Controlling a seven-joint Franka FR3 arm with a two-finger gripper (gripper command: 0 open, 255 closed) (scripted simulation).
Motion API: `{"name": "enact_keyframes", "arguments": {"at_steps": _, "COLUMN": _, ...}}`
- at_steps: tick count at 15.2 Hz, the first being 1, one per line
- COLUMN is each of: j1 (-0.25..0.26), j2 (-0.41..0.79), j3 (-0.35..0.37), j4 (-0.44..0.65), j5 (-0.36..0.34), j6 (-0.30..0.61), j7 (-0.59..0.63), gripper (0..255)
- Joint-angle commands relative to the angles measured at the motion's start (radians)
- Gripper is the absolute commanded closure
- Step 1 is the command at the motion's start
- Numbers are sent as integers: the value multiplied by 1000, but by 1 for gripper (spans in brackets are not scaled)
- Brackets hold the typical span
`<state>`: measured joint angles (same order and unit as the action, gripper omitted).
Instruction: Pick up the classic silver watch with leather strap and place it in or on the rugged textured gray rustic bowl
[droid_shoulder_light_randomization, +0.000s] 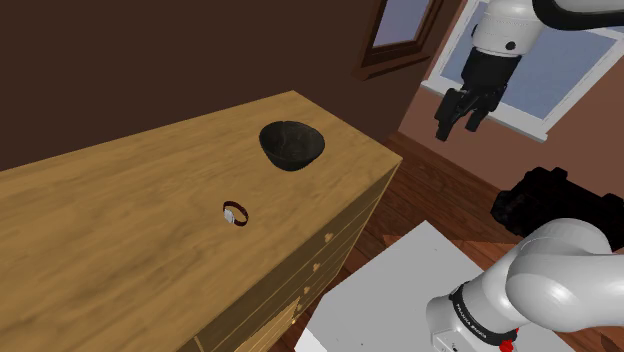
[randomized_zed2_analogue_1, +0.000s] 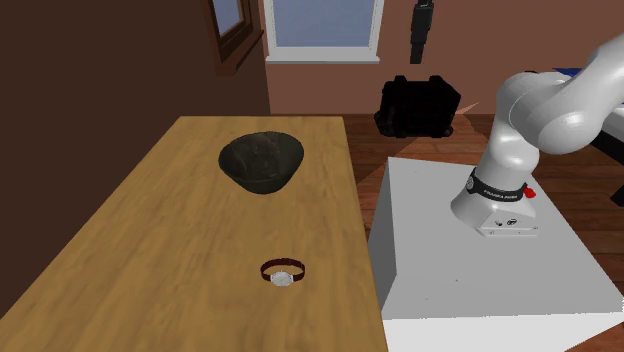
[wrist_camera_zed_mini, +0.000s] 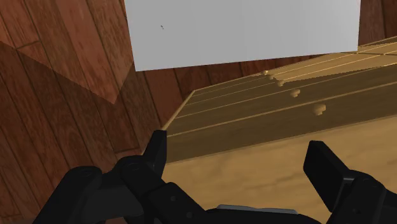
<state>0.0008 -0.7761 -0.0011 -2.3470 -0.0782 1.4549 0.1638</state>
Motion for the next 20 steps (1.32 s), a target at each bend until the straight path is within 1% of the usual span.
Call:
{"name": "enact_keyframes", "arguments": {"at_steps": 1, "j1": 0, "j2": 0, "j3": 0, "j4": 0, "j5": 0, "j6": 0, "j7": 0, "gripper": 0}}
{"name": "enact_keyframes", "arguments": {"at_steps": 7, "j1": 44, "j2": 88, "j3": 102, "j4": -29, "j5": 72, "j6": 138, "j7": 107, "gripper": 0}}
{"name": "enact_keyframes", "arguments": {"at_steps": 12, "j1": 75, "j2": 194, "j3": 188, "j4": -20, "j5": 112, "j6": 255, "j7": 193, "gripper": 0}}
{"name": "enact_keyframes", "arguments": {"at_steps": 16, "j1": 94, "j2": 296, "j3": 256, "j4": 10, "j5": 127, "j6": 344, "j7": 263, "gripper": 0}}
{"name": "enact_keyframes", "arguments": {"at_steps": 20, "j1": 107, "j2": 411, "j3": 322, "j4": 59, "j5": 121, "j6": 425, "j7": 338, "gripper": 0}}
